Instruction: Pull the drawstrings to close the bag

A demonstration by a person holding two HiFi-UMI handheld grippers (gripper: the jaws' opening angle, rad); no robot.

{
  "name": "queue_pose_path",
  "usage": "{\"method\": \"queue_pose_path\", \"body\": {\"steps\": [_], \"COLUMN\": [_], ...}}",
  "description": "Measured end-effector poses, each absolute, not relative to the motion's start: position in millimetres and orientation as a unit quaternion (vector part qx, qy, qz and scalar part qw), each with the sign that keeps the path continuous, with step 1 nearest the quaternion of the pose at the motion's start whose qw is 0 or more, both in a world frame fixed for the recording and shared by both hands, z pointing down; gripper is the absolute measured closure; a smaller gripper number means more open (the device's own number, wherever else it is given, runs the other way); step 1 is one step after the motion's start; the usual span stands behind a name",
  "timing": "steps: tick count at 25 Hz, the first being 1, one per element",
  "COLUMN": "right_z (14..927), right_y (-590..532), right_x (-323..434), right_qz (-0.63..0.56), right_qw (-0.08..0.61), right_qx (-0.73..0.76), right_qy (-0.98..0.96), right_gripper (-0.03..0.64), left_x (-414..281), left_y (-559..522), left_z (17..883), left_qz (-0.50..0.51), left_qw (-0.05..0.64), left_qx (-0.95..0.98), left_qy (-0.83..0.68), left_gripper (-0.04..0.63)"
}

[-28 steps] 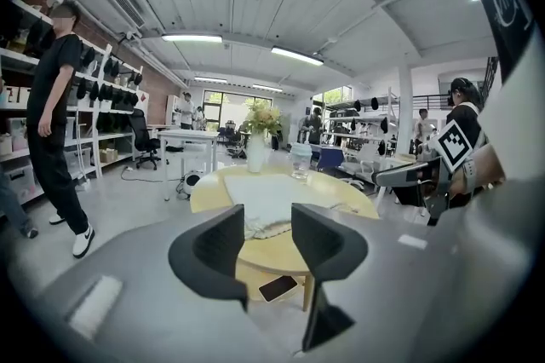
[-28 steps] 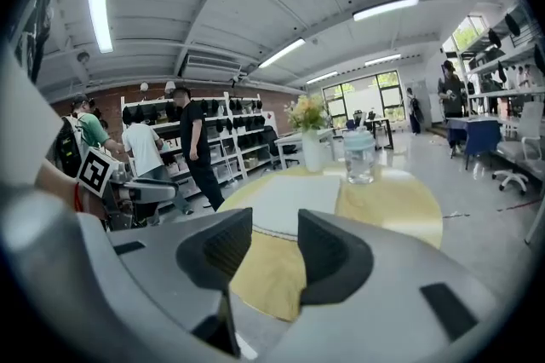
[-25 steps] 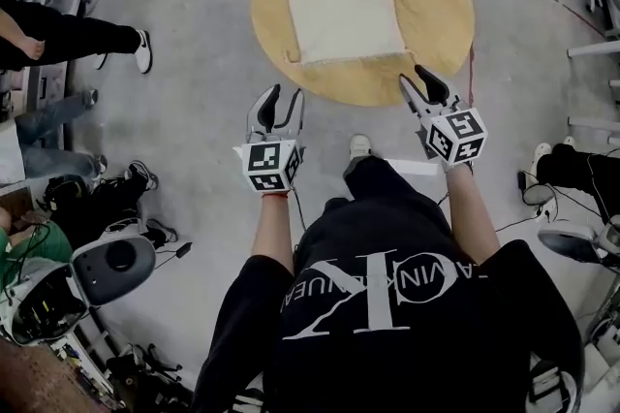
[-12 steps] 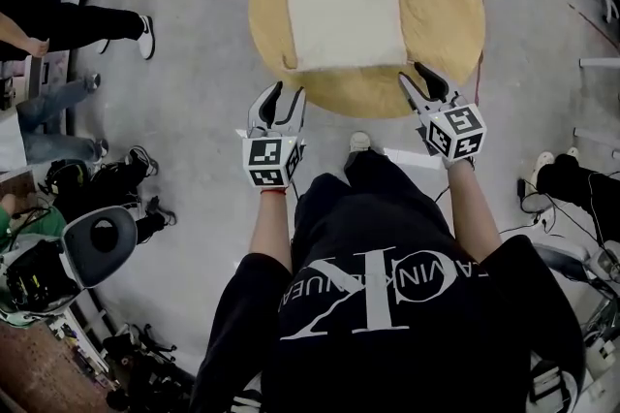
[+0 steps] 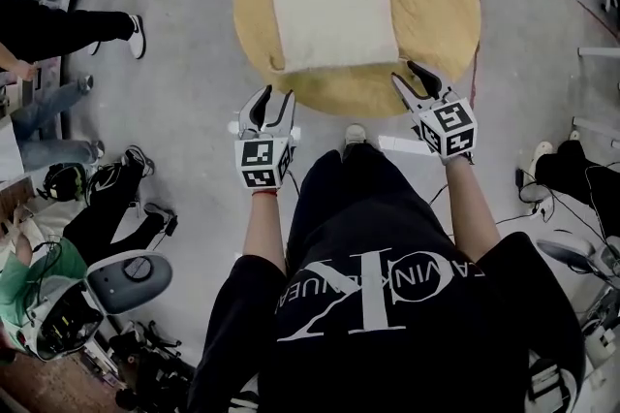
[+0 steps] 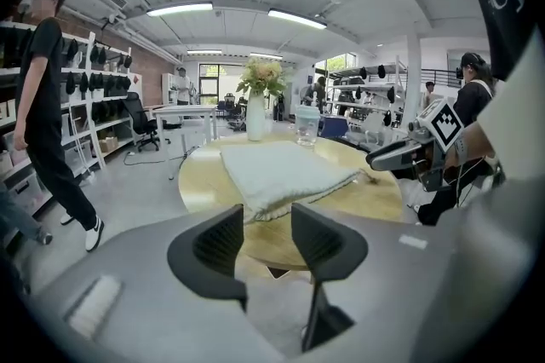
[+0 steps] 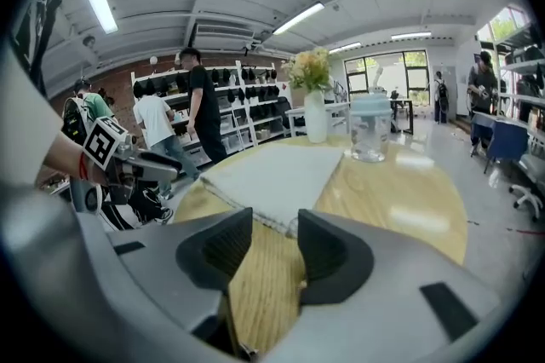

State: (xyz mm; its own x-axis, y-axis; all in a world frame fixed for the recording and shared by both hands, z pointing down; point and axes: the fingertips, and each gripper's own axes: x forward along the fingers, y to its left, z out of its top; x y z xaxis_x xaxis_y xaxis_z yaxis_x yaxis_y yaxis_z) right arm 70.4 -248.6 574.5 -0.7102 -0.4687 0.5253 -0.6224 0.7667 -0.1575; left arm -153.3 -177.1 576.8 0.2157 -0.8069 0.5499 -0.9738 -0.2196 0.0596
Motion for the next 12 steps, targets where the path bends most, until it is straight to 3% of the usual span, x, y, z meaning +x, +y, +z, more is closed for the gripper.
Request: {"method": "queue_pose_path", "body": {"steps": [12], "right_z": [599], "right_y": [-250], "right_x": [68], "right_qz": [0.116], "right_qw": [0.327], "right_qx": [0.277], "right_qy": [-0.896], "right_gripper": [0.483], "left_x": [-164], "left_y": [-180], "left_z": [603], "left_qz": [0.302], "left_qw": [0.159], "left_qx": [0.766], "left_qy": [-0.545], "left_gripper": [0.419]}}
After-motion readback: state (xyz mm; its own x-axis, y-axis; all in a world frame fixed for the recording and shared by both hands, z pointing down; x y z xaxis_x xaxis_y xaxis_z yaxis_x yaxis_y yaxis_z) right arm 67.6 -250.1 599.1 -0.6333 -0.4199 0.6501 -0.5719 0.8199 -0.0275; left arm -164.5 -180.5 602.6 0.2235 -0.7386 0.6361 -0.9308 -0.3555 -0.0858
